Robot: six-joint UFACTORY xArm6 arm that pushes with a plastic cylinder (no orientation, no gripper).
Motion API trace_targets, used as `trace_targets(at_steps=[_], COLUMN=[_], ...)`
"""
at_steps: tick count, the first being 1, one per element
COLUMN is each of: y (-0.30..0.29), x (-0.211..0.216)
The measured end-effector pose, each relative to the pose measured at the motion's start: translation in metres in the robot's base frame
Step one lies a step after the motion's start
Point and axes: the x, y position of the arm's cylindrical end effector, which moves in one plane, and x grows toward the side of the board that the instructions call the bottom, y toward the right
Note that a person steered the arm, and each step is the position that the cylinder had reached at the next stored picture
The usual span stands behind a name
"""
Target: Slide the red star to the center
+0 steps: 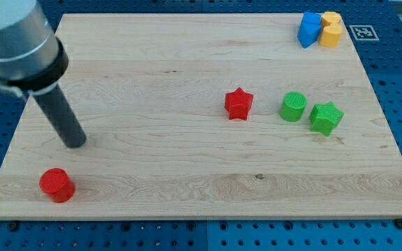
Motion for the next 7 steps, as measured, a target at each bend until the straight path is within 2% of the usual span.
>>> trace_targets(at_steps=[3, 4, 6, 7], y=[-0.013, -0.022, 0.047, 0.124], x=[-0.021, -0.065, -0.130, -0.141])
